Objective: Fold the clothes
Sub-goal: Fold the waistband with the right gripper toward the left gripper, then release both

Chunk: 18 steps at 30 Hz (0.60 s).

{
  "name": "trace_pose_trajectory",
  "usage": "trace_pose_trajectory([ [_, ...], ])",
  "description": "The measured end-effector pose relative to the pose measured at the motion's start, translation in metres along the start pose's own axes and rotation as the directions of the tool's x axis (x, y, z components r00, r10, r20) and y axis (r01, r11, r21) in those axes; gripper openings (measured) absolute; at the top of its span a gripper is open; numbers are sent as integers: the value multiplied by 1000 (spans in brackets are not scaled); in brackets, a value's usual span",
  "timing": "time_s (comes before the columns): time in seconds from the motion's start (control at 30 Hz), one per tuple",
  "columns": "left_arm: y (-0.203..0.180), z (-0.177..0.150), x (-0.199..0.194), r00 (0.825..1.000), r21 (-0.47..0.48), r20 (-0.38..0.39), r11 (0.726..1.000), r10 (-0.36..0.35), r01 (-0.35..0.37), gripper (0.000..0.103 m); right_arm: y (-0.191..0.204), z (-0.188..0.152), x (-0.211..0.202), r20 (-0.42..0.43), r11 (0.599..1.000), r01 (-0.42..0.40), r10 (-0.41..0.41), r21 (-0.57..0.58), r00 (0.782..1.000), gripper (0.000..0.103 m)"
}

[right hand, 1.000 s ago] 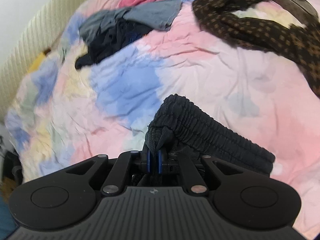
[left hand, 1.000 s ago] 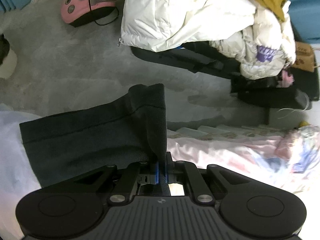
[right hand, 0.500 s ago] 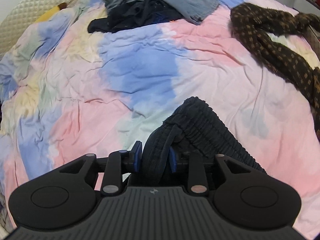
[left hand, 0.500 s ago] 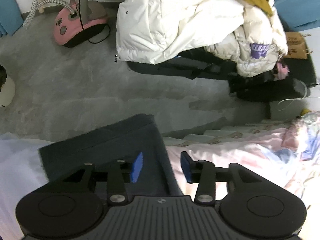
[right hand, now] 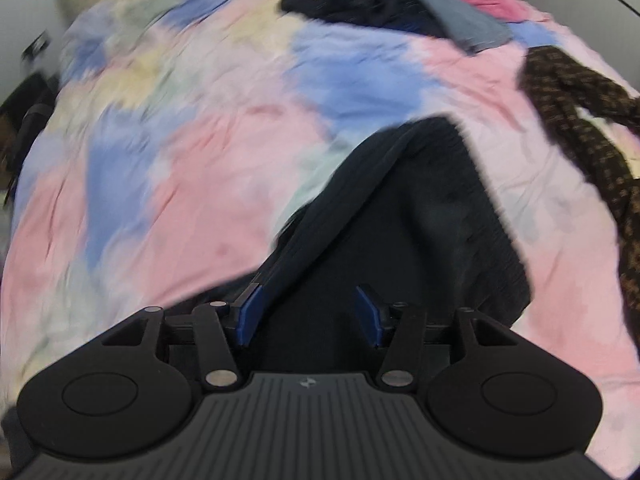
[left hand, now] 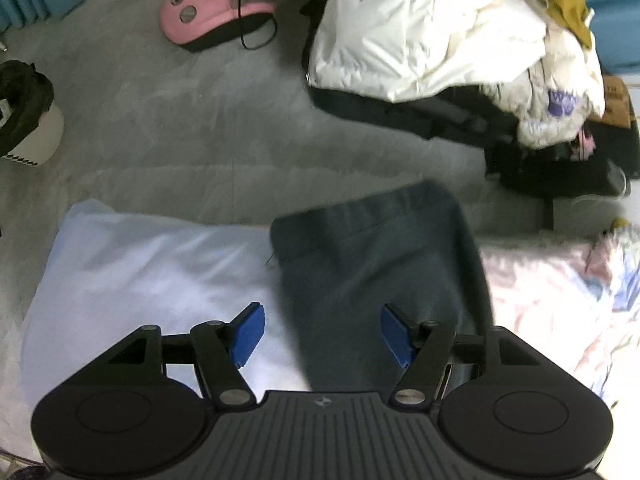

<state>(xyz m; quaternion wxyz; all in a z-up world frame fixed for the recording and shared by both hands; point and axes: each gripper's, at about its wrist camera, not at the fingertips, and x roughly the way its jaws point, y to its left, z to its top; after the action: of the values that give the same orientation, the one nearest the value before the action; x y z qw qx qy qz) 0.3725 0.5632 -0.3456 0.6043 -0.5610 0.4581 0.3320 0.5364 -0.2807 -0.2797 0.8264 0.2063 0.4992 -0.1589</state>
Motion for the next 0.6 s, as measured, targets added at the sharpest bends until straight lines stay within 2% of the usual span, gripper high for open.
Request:
trace_pose_trajectory([
  [0.13, 4, -10, 6, 1000, 35, -26, 999, -1, 2, 67, 50, -28, 5, -54, 988, -55, 48, -141, 997, 48],
  [0.3, 6, -19, 9, 999, 34, -50, 999, -8, 9, 67, 111, -57, 25, -143, 949, -127, 89, -288, 986, 44],
  [0.47, -8, -30, 2, 999, 75, -33, 997, -3, 5, 67, 146, -80, 57, -233, 902, -139, 45, -409, 972, 42],
  [0.6, -33, -41, -1, 1000, 153, -22, 988, -1, 4, 67, 152, -87, 75, -243, 885, -131, 21, -447, 970, 41],
])
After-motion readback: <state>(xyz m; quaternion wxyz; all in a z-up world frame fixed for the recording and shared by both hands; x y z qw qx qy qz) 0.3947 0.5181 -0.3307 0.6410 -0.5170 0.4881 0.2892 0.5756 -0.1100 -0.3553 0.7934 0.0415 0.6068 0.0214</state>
